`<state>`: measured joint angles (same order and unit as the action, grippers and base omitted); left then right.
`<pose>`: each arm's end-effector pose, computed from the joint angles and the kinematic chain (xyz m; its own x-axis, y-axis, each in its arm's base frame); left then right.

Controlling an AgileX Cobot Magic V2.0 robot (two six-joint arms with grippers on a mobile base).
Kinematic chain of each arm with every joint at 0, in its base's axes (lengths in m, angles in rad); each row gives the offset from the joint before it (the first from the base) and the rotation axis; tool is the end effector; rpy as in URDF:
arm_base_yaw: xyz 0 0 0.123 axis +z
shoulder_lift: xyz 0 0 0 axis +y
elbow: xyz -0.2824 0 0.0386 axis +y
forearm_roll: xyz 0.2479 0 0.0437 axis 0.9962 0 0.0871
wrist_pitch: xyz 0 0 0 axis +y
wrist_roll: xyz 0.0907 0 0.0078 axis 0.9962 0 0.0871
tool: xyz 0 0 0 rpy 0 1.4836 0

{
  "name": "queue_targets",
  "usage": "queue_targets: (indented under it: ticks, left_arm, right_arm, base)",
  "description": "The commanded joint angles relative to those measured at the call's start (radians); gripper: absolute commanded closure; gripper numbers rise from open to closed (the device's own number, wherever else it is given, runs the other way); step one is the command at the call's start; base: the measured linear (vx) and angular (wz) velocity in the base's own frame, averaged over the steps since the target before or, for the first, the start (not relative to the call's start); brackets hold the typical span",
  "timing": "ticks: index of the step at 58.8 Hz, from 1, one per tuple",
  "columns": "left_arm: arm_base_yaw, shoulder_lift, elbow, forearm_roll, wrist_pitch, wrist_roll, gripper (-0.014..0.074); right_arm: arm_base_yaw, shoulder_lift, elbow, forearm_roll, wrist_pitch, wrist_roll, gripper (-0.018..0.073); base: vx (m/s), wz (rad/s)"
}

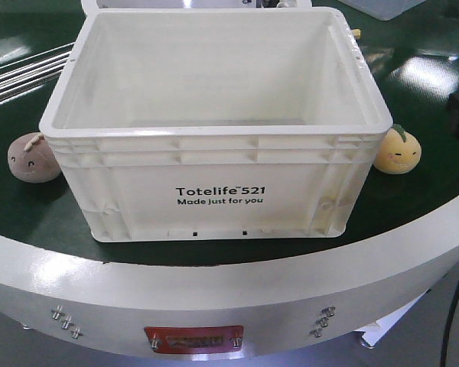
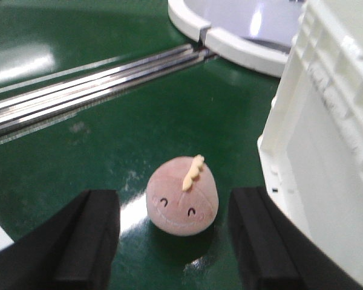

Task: Place moving items into box and shelve
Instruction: 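Lower left gripper over pink plush and right gripper over yellow plush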

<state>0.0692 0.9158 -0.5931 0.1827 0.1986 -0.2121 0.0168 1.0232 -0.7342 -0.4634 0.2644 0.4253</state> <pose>0.1895 0.0164 0.2952 -0.4131 -0.0616 -0.9086 -0.1152 0.9932 -0.0149 0.2179 -0.0070 0.3169 -0.4274 -0.0311 -0.9035 0.0787 0.9943 -0.0715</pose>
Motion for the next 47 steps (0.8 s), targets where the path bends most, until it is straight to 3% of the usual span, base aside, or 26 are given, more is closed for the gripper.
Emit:
queue_targets:
  ticks: [1,8,30,47]
  left_arm:
    - [-0.004,0.028,-0.037,-0.003,-0.082,-0.011,0.0107]
    - [-0.004,0.076,-0.051,-0.003,-0.086,-0.011,0.0125]
    - [-0.004,0.259,-0.241,0.000,-0.005,-0.008,0.0132]
    - [-0.004,0.346,-0.245,0.000,0.001,-0.008,0.0132]
  right_arm:
    - [-0.005,0.035,-0.093,0.003,-0.008,0.001,-0.0052]
    - [-0.005,0.109,-0.142,0.025,0.042,-0.015,-0.0030]
    - [-0.005,0.261,-0.152,0.028,0.024,-0.028,-0.0025]
    - [-0.005,0.351,-0.152,0.028,-0.002,-0.028,-0.0025]
  base:
    - [0.00,0.00]
    - [0.00,0.00]
    - [0.00,0.00]
    - [0.00,0.00]
